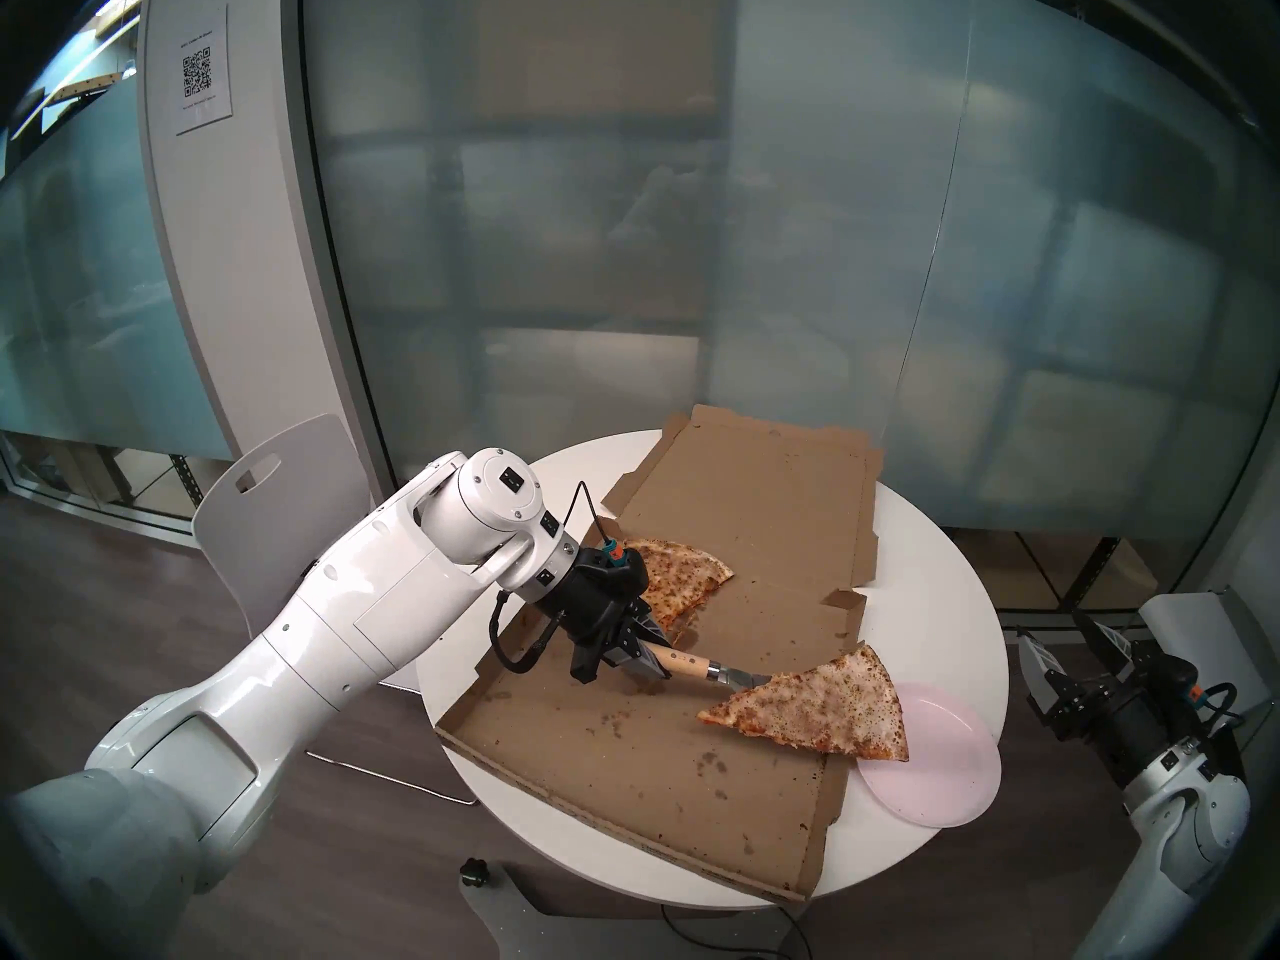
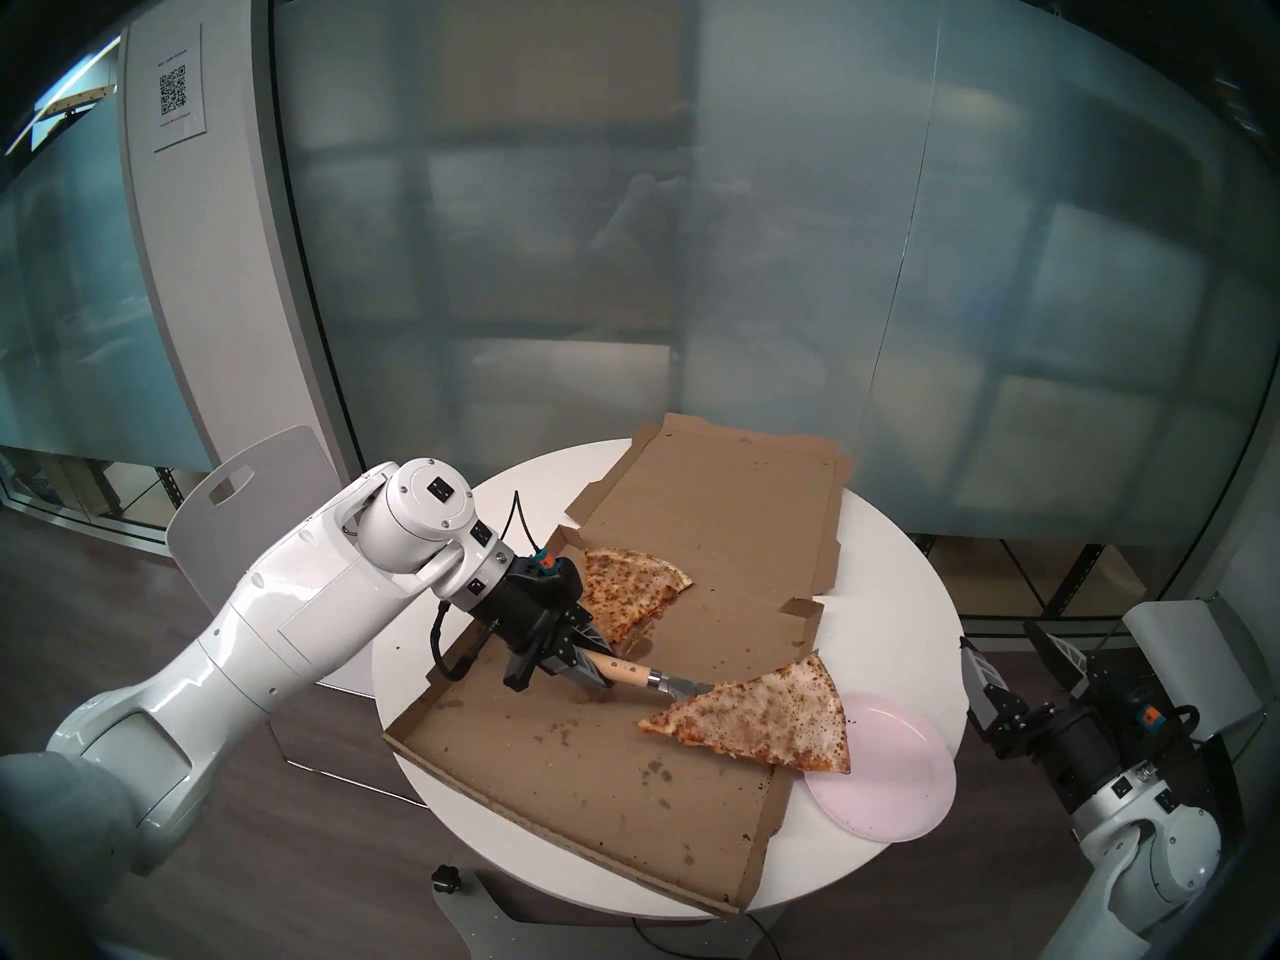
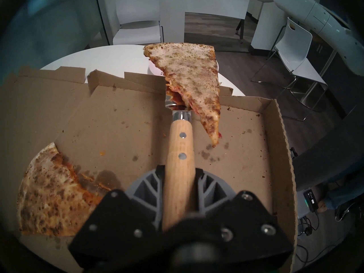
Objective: Put pizza slice onto the plate
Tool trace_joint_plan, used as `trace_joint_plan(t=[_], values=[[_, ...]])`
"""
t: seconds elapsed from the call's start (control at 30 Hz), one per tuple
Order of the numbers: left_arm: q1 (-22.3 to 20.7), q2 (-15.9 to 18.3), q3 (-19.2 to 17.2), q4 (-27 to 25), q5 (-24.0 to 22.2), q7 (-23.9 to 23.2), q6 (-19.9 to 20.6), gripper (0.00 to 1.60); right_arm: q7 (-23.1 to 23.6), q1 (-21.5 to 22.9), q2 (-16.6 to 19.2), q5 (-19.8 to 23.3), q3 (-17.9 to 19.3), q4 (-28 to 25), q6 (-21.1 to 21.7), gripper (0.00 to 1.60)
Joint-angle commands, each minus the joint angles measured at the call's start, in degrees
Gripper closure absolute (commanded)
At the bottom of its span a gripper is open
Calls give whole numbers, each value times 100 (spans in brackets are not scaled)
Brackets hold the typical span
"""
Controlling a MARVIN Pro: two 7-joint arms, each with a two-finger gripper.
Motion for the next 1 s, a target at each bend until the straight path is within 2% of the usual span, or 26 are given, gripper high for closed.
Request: trace_joint_plan(t=[0.0, 0.47, 0.97], values=[[-348, -433, 49, 95, -15, 23, -32, 160, -19, 49, 24, 96, 8, -46, 3, 0], [-558, -797, 350, 513, 60, 150, -139, 160, 18, 98, 47, 114, 92, 3, 10, 0], [-903, -1379, 690, 1063, 154, 235, -212, 160, 29, 96, 34, 169, 290, 12, 38, 0]])
